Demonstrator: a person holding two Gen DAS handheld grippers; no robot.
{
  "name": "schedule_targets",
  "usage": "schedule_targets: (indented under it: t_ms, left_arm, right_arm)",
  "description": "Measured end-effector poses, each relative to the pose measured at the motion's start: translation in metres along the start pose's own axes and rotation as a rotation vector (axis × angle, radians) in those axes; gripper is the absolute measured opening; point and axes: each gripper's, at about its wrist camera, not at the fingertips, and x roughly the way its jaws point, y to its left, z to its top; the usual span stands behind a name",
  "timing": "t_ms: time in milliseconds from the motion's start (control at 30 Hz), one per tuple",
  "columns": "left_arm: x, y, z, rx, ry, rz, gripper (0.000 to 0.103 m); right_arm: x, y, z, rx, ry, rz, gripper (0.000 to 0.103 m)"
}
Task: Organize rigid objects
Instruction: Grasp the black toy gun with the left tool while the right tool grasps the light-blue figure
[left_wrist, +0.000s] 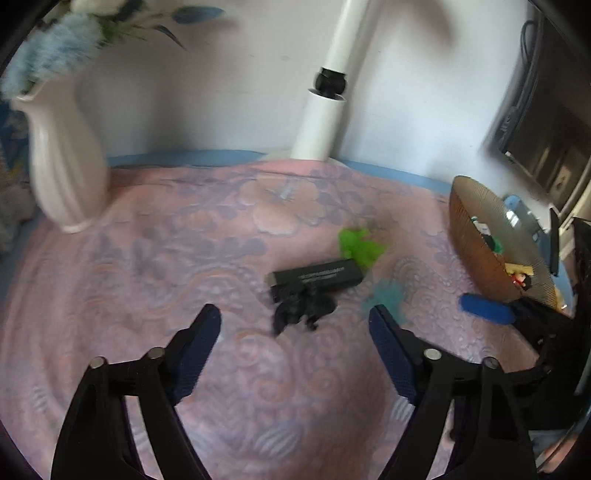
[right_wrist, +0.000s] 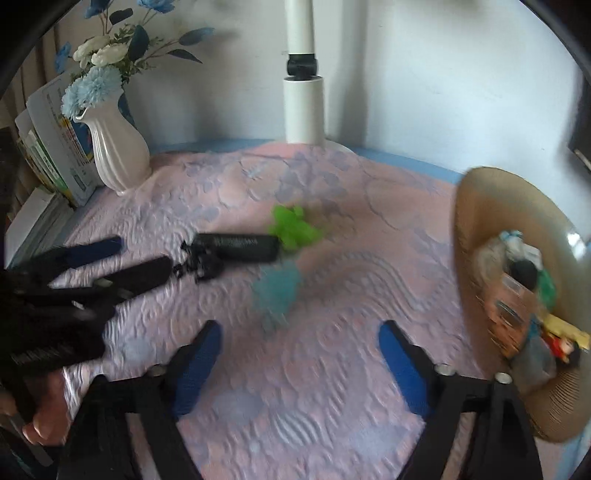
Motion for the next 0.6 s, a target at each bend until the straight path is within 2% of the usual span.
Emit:
schedule_targets:
  t_ms: [67,133,233,300,333,400,500,600]
  left_arm:
    - [0.012,-0.001,0.000,0.004,0.004,0.010,0.077]
    - [0.023,-0.002,-0.002,0.013,0.004,0.032,0.071]
    - [0.037,0.004,-0.004,-0.009,0.037,0.009,0.067]
    - [0.037,0.006,-0.002,-0.020,0.023,0.000,0.062]
    - [0.036,0.006,-0.001,-0.024,0.013,-0.014,0.058]
    - [0.039,0.004,-0.003,-0.015,0.020,-0.023,0.040]
    - [0.037,-0.005,-0.005,0.028,0.013,0.001,0.039]
    - [0.031,-0.006,-0.008,0.030,0.003,0.012,0.039]
  right_arm:
    - [0.014,0.002,0.003,0.004,0.000,0.020,0.071]
    - [0.024,0.000,0.003,0.010,-0.006,0.020,0.067]
    - [0.038,0.000,0.003,-0.003,-0.010,-0.008,0.058]
    - [0.042,0.000,0.005,-0.005,-0.019,-0.015,0.055]
    - [0.043,0.003,0.008,-0.022,-0.030,-0.025,0.053]
    - [0.043,0.006,0.008,-0.036,-0.036,-0.021,0.045]
    - [0.039,0.013,0.004,-0.070,-0.056,-0.026,0.030]
    - [0.029,0.006,-0.001,-0.060,-0.062,-0.005,0.028]
